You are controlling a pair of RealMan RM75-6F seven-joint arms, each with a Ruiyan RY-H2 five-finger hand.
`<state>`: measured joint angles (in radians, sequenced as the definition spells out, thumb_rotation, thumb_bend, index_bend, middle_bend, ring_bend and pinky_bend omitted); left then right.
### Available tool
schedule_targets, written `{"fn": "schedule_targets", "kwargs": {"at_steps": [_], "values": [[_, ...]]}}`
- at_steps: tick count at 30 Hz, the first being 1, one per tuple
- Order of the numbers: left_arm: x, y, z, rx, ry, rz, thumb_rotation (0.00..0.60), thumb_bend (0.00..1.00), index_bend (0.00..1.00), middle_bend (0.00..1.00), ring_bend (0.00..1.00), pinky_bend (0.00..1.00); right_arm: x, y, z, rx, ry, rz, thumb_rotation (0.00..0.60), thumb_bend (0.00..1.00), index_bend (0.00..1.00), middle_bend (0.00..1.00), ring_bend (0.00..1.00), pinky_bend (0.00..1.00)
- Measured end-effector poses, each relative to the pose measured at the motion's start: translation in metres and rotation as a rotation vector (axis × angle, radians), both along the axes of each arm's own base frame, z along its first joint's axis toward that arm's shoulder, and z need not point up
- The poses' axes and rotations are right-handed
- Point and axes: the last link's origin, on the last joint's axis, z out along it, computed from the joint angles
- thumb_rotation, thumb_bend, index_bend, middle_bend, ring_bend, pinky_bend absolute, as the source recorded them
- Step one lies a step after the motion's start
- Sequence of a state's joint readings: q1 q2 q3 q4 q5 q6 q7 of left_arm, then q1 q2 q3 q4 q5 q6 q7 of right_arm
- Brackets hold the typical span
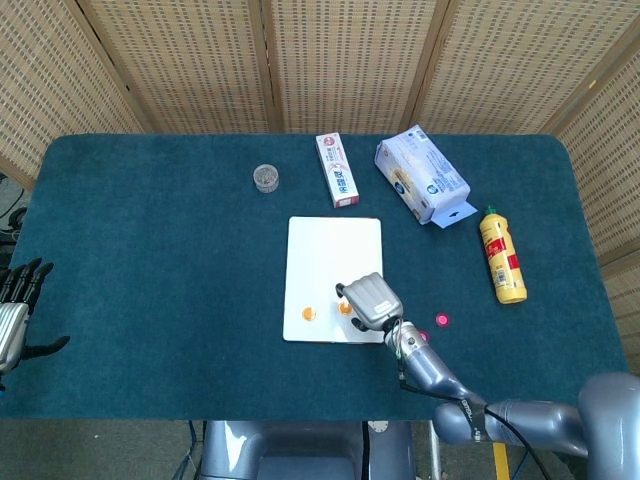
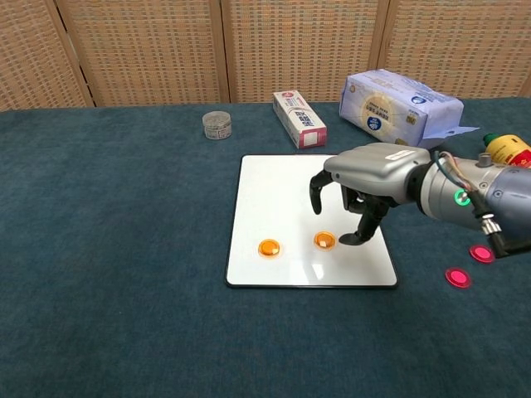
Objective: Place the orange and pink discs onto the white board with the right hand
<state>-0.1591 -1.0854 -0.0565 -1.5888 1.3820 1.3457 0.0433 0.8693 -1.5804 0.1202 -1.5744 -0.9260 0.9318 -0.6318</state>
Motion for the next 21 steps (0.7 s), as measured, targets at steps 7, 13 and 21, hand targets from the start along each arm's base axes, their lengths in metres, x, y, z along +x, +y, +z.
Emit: {"fn": "schedule_targets", "kwargs": {"at_steps": [7, 13, 21], "values": [[0.001, -0.001, -0.001, -0.002, 0.0, -0.003, 0.6, 0.0, 0.0, 0.0, 0.0, 0.0, -0.022, 0.003, 0.015, -0.028, 0.017, -0.02, 0.6, 0.34, 0.35, 0.97, 0.95, 1.0], [0.001, -0.003, 0.0, -0.001, -0.002, -0.009, 0.6, 0.0, 0.0, 0.0, 0.0, 0.0, -0.061, 0.008, 0.03, -0.047, 0.037, -0.066, 0.6, 0.34, 0.35, 0.97, 0.95, 1.0], [0.004, -0.005, 0.0, 0.0, -0.001, -0.021, 0.6, 0.0, 0.0, 0.0, 0.0, 0.0, -0.11, 0.022, 0.046, -0.053, 0.06, -0.104, 0.6, 0.34, 0.35, 0.97, 0.95, 1.0]]}}
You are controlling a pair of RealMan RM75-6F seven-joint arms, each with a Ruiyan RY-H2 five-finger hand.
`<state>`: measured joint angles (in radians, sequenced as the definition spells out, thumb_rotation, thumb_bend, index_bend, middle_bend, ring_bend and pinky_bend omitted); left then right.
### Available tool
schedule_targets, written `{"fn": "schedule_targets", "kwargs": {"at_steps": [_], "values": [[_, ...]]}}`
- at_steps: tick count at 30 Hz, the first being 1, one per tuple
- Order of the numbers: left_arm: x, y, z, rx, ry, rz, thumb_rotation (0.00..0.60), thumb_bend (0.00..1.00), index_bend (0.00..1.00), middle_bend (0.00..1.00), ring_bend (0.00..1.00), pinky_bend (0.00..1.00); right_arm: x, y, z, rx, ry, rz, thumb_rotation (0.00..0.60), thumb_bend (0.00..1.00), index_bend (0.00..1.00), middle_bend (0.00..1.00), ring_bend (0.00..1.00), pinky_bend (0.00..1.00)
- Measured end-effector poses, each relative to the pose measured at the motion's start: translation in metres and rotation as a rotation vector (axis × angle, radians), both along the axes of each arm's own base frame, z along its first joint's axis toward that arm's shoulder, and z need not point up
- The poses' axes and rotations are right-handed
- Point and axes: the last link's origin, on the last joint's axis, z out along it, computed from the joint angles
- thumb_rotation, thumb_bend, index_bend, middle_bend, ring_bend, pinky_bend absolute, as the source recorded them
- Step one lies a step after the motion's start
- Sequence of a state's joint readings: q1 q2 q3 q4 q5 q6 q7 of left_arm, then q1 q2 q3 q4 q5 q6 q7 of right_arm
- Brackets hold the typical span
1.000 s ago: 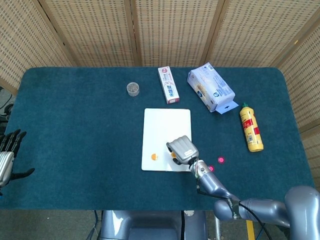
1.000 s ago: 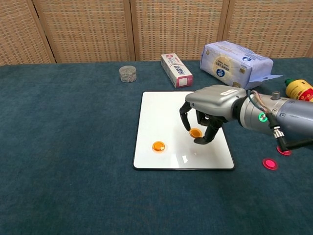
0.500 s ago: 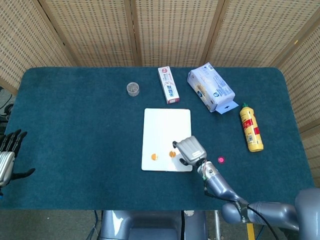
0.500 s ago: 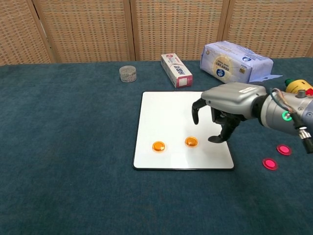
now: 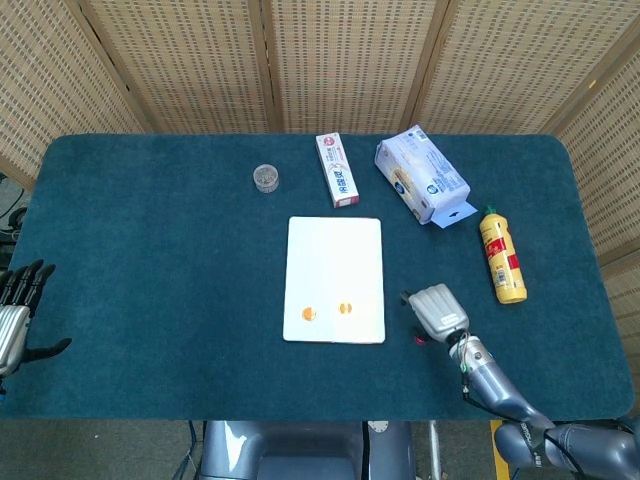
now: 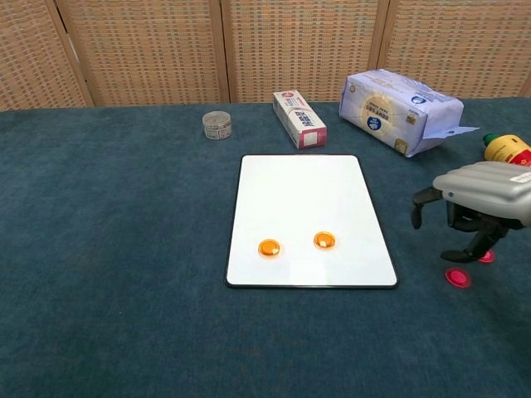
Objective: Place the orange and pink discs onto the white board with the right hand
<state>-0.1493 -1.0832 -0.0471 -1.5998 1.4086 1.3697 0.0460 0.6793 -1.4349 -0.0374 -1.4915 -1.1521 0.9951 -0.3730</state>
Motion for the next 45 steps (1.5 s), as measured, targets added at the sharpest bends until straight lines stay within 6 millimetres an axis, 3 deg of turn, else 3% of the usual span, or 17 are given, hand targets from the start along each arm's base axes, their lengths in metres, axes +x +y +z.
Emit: {"fn": "schedule_targets", "kwargs": {"at_steps": [4, 13, 45], "values": [[0.001, -0.001, -0.001, -0.001, 0.001, -0.002, 0.6, 0.0, 0.0, 0.0, 0.0, 0.0, -0.018, 0.002, 0.006, -0.011, 0.001, -0.019, 0.6, 0.34, 0.35, 0.97, 0.95, 1.0], [0.0, 0.0, 0.0, 0.003, 0.001, 0.003, 0.6, 0.0, 0.0, 0.0, 0.0, 0.0, -0.036, 0.002, 0.005, -0.019, 0.017, -0.025, 0.6, 0.34, 0.36, 0.97, 0.95, 1.0], [0.0, 0.0, -0.002, 0.001, 0.005, 0.006, 0.6, 0.0, 0.0, 0.0, 0.0, 0.0, -0.057, 0.0, 0.006, -0.014, 0.04, -0.073, 0.6, 0.34, 0.4, 0.97, 0.95, 1.0]]}}
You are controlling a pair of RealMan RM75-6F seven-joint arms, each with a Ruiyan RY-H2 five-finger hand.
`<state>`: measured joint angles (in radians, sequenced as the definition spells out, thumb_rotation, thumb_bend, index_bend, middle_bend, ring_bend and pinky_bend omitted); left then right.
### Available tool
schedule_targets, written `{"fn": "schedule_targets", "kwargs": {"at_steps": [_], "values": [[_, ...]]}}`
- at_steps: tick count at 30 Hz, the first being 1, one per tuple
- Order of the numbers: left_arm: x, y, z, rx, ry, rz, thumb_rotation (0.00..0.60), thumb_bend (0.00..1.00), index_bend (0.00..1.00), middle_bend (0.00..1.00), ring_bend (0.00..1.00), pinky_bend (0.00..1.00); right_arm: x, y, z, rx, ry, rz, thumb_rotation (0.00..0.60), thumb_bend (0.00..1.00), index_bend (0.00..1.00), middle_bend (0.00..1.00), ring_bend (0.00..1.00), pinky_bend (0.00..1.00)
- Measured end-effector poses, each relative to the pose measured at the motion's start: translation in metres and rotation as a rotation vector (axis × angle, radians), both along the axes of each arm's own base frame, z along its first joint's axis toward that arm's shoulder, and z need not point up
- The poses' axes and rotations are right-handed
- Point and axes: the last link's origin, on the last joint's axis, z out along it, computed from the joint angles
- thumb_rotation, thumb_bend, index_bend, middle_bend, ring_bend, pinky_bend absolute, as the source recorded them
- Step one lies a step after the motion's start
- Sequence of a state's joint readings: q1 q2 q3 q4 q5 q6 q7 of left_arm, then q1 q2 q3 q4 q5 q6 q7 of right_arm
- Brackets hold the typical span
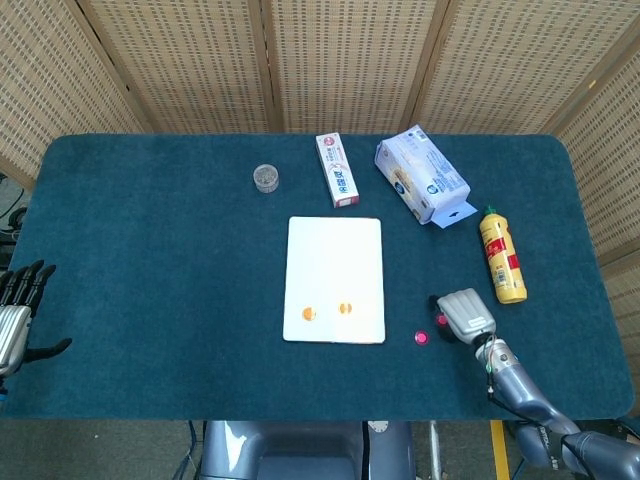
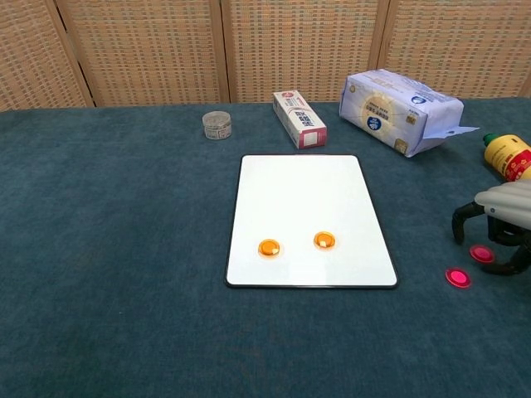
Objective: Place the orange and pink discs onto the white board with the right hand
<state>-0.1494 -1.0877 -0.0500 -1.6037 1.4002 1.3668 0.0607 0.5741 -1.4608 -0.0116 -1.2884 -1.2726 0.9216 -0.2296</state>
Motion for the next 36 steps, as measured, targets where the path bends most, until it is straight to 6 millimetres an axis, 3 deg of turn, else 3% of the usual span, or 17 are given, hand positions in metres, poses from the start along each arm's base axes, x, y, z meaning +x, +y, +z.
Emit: {"fn": "schedule_targets", "kwargs": {"at_steps": [10, 21, 27, 36], "values": [[0.0, 0.0, 0.0, 0.0, 0.001, 0.0, 0.6, 0.0, 0.0, 0.0, 0.0, 0.0, -0.005, -0.001, 0.001, 0.0, 0.002, -0.016, 0.6, 0.36, 0.52, 0.97, 0.95, 1.0], [0.0, 0.0, 0.0, 0.001, 0.001, -0.001, 0.6, 0.0, 0.0, 0.0, 0.0, 0.0, 0.001, -0.005, 0.005, -0.01, -0.02, -0.007, 0.6, 0.36, 0.52, 0.97, 0.95, 1.0], [0.0, 0.001, 0.0, 0.003, 0.0, 0.0, 0.6, 0.0, 0.0, 0.0, 0.0, 0.0, 0.025, -0.013, 0.008, -0.018, -0.049, 0.037, 0.6, 0.36, 0.52, 0.97, 0.95, 1.0], [-0.001, 0.002, 0.0, 0.004, 0.003, 0.004, 0.6, 0.0, 0.0, 0.0, 0.0, 0.0, 0.106, -0.043, -0.004, -0.012, -0.063, 0.15, 0.6, 0.36, 0.52, 0.97, 0.95, 1.0]]}}
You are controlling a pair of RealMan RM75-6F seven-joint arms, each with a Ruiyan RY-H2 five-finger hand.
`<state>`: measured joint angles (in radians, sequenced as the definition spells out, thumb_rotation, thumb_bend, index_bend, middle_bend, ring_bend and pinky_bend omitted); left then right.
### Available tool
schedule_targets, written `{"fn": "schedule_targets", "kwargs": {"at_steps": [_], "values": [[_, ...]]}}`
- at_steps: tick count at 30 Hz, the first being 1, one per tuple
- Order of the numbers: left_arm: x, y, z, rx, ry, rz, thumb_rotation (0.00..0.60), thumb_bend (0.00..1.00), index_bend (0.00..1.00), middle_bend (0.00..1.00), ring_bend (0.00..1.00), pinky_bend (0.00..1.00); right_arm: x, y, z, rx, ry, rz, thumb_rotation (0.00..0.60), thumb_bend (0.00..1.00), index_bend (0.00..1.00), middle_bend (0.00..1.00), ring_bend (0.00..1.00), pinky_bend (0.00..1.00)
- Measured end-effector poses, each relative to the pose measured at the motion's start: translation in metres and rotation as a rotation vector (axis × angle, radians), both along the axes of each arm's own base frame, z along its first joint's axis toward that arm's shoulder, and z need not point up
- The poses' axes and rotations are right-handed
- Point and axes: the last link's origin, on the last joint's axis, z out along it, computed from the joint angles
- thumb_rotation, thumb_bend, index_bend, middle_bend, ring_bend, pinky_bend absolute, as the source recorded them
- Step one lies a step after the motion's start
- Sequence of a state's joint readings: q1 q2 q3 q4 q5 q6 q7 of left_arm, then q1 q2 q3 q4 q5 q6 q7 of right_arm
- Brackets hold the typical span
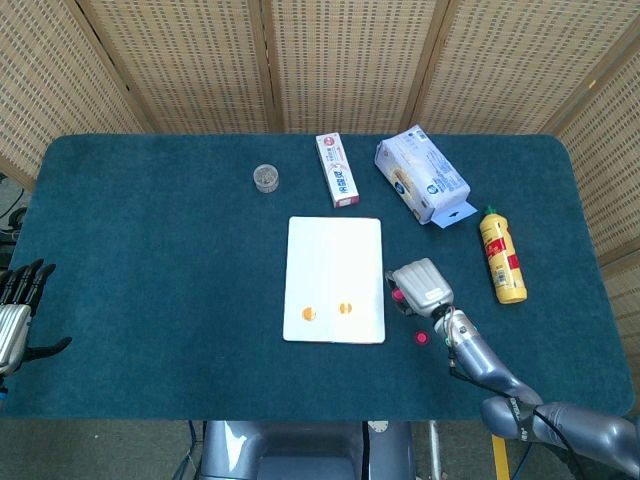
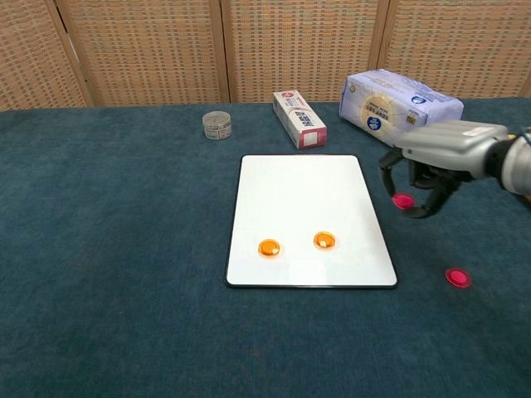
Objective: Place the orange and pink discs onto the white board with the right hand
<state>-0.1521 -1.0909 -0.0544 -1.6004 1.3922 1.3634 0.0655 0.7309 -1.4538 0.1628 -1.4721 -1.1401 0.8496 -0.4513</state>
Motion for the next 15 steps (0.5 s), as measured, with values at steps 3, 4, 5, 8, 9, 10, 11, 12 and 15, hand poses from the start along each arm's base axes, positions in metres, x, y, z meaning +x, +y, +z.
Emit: {"fn": "schedule_targets", "kwargs": {"at_steps": [3, 4, 5, 8, 9, 10, 11, 12, 15], "values": [[-0.001, 0.001, 0.0, 0.001, -0.001, 0.006, 0.6, 0.0, 0.0, 0.0, 0.0, 0.0, 0.03, -0.01, -0.011, 0.005, -0.009, 0.011, 0.6, 0.36, 0.52, 0.97, 0.95, 1.0], [-0.002, 0.002, 0.001, 0.002, -0.003, 0.009, 0.6, 0.0, 0.0, 0.0, 0.0, 0.0, 0.041, -0.013, -0.017, 0.009, -0.014, 0.009, 0.6, 0.36, 0.52, 0.97, 0.95, 1.0], [-0.002, 0.002, 0.001, 0.003, -0.004, 0.011, 0.6, 0.0, 0.0, 0.0, 0.0, 0.0, 0.049, -0.015, -0.022, 0.013, -0.017, 0.007, 0.6, 0.36, 0.52, 0.97, 0.95, 1.0], [-0.004, 0.003, 0.002, 0.005, -0.009, 0.019, 0.6, 0.0, 0.0, 0.0, 0.0, 0.0, 0.074, -0.021, -0.039, 0.024, -0.02, -0.006, 0.6, 0.36, 0.52, 0.97, 0.95, 1.0], [-0.004, 0.003, 0.002, 0.004, -0.01, 0.02, 0.6, 0.0, 0.0, 0.0, 0.0, 0.0, 0.08, -0.022, -0.043, 0.026, -0.019, -0.011, 0.6, 0.36, 0.52, 0.97, 0.95, 1.0], [-0.004, 0.004, 0.002, 0.004, -0.011, 0.022, 0.6, 0.0, 0.0, 0.0, 0.0, 0.0, 0.087, -0.024, -0.05, 0.029, -0.017, -0.019, 0.6, 0.36, 0.52, 0.97, 0.95, 1.0], [-0.005, 0.004, 0.002, 0.002, -0.011, 0.023, 0.6, 0.0, 0.0, 0.0, 0.0, 0.0, 0.091, -0.025, -0.054, 0.03, -0.016, -0.028, 0.6, 0.36, 0.52, 0.97, 0.95, 1.0], [-0.005, 0.004, 0.002, 0.0, -0.012, 0.024, 0.6, 0.0, 0.0, 0.0, 0.0, 0.0, 0.094, -0.027, -0.057, 0.03, -0.015, -0.037, 0.6, 0.36, 0.52, 0.97, 0.95, 1.0], [-0.005, 0.005, 0.002, -0.005, -0.014, 0.024, 0.6, 0.0, 0.0, 0.0, 0.0, 0.0, 0.104, -0.031, -0.068, 0.025, -0.011, -0.063, 0.6, 0.36, 0.52, 0.97, 0.95, 1.0]]}}
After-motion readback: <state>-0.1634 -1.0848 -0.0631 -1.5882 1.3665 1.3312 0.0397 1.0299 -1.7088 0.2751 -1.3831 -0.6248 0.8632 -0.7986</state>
